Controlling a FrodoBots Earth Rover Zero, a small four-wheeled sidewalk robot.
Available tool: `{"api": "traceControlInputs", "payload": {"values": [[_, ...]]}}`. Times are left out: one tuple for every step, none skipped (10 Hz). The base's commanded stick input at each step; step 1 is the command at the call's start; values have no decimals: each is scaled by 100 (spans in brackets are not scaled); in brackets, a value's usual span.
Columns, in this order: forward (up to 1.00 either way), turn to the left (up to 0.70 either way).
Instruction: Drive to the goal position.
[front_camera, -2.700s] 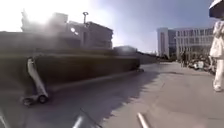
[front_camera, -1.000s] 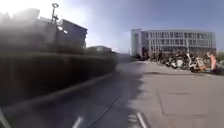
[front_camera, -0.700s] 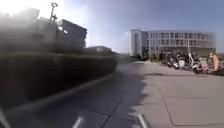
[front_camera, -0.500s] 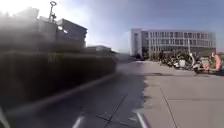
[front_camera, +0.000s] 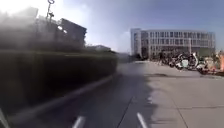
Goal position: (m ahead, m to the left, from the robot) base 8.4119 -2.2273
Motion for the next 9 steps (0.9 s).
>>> {"api": "traceControlInputs", "payload": {"values": [[70,0],[70,0],[70,0],[70,0],[70,0],[70,0],[70,0],[70,0],[70,0]]}}
